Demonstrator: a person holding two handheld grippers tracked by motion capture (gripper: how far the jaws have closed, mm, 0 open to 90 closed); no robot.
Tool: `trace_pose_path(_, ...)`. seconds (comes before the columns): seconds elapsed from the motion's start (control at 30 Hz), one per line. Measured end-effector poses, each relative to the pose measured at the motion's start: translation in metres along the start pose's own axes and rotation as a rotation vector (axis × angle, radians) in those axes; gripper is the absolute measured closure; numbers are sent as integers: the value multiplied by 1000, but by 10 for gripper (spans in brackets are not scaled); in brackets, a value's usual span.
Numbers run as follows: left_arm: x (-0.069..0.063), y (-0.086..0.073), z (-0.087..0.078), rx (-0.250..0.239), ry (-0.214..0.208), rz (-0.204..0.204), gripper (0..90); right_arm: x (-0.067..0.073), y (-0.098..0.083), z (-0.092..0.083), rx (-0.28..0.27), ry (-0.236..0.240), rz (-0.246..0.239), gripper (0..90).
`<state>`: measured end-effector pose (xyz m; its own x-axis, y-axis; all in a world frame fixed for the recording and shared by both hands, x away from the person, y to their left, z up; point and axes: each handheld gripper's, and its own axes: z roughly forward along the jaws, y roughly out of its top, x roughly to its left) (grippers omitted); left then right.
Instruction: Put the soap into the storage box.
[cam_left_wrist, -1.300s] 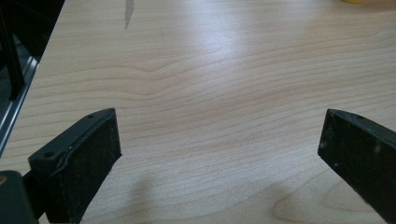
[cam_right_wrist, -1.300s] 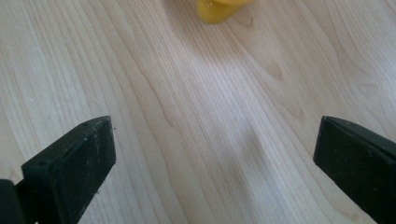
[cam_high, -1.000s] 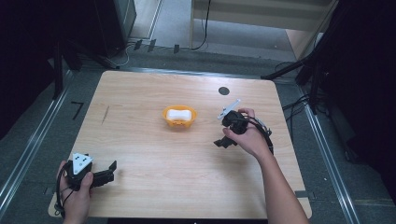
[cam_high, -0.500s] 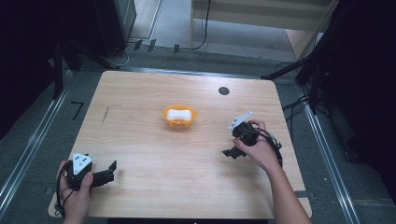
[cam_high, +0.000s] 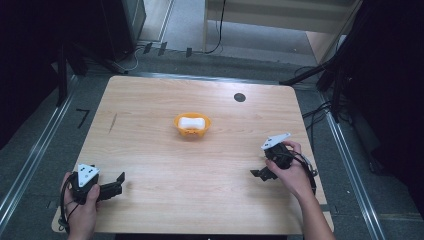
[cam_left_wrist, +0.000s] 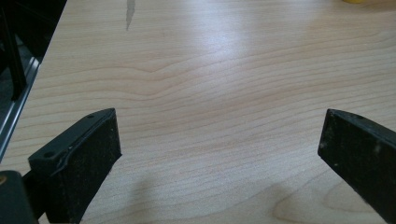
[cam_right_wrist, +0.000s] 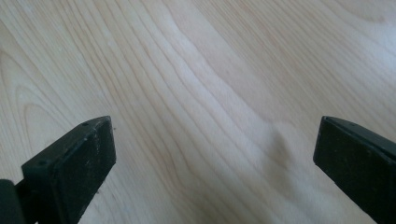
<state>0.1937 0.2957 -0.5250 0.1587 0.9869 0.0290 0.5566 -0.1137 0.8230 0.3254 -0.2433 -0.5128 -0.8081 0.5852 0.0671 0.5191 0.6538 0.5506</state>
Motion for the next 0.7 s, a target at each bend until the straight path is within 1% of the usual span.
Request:
trace_pose_path(0.03, 0, 0, 0, 0, 0, 0, 0, 0, 0, 0, 0, 0, 0, 0)
trace_pose_path(0.07, 0, 0, 0, 2, 2, 0, 0, -1, -9, -2, -11, -2, 20, 0)
trace_pose_path(0.13, 0, 0, 0, 2, 3, 1, 0, -1, -17, -4, -22, -7, 34, 0)
trace_pose_path(0.17, 0, 0, 0, 2, 3, 1, 0, -1, -17, -4, -22, -7, 34, 0)
trace_pose_path(0.23, 0, 0, 0, 2, 3, 1, 0, -1, -25, -5, -30, -15, 43, 0)
trace_pose_path(0.27, 0, 0, 0, 1, 3, 1, 0, -1, -33, -8, -38, -27, 60, 0)
trace_pose_path(0.4, 0, 0, 0, 2, 6, 1, 0, -3, -48, -14, -70, -43, 88, 0)
trace_pose_path(0.53, -1, 0, 0, 1, 7, 1, 0, -3, -61, -21, -92, -62, 111, 0)
trace_pose_path(0.57, -1, 0, 0, 1, 7, 1, 0, -3, -61, -21, -92, -62, 111, 0)
trace_pose_path(0.6, -1, 0, 0, 1, 8, 1, 0, -3, -67, -23, -108, -70, 110, 0)
trace_pose_path(0.7, -1, 0, 0, 3, 8, 3, 0, -2, -77, -27, -125, -79, 132, 0)
